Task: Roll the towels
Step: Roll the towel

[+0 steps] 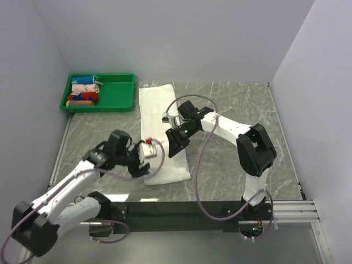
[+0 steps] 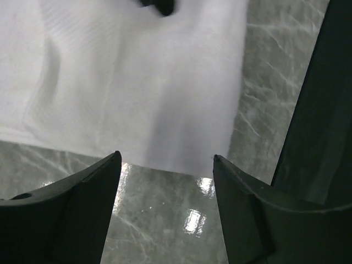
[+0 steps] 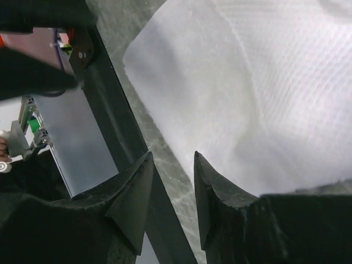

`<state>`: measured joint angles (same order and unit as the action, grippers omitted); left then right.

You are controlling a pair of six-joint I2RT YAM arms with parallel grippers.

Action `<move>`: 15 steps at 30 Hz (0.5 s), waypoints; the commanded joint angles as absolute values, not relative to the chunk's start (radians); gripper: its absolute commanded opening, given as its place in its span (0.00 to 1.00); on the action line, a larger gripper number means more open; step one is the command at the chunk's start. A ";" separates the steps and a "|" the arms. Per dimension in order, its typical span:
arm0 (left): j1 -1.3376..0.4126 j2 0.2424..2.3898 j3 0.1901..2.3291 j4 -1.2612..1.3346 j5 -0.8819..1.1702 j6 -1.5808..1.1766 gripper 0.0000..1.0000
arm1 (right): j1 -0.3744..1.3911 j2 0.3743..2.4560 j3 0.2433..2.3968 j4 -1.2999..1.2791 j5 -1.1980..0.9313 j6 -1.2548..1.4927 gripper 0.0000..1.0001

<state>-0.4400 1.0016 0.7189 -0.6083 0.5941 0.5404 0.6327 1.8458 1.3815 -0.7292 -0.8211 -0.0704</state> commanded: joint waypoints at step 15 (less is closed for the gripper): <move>-1.038 1.032 0.465 -0.247 0.193 0.620 0.77 | 0.627 2.189 1.387 -0.526 -0.917 0.037 0.41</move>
<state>-1.0168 0.9882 0.4896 -0.3458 0.2287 0.5861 0.6189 2.1509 1.3983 -0.5640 -0.9592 0.0441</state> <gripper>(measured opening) 0.785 0.410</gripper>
